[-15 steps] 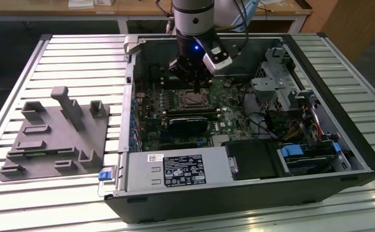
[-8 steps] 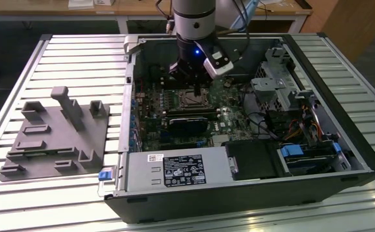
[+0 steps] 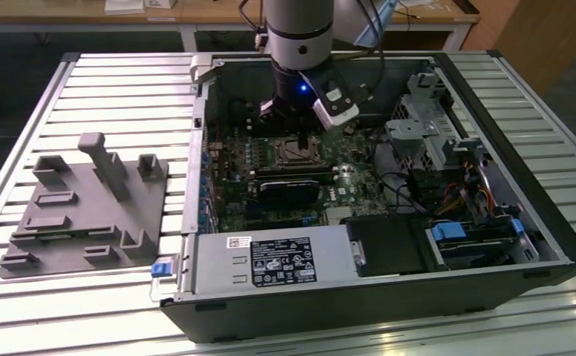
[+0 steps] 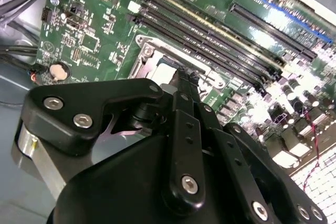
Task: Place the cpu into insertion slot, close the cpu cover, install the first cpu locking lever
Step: 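Install the first cpu locking lever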
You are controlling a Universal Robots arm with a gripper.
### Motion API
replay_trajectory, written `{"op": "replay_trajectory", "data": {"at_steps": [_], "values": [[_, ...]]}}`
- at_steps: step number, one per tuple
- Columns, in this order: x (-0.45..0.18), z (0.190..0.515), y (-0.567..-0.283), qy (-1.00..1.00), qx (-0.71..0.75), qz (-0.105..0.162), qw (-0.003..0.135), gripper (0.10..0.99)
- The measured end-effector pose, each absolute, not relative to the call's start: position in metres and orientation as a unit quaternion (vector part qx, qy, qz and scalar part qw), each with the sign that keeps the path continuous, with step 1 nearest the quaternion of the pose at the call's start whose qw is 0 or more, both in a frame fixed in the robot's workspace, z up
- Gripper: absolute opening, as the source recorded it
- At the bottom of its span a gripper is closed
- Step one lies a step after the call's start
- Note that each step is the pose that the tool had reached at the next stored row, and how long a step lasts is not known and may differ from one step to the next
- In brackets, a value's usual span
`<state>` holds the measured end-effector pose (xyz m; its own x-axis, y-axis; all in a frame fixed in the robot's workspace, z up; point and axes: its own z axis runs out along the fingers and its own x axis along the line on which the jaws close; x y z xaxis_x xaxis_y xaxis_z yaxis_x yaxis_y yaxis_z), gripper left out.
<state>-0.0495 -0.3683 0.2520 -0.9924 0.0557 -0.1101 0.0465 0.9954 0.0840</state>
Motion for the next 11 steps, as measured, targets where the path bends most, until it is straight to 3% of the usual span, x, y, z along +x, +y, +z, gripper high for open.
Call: {"op": "replay_trajectory", "data": {"at_steps": [11], "values": [[-0.0549,0.2454,-0.3794,0.997,0.026,0.051,0.056,0.106]]}}
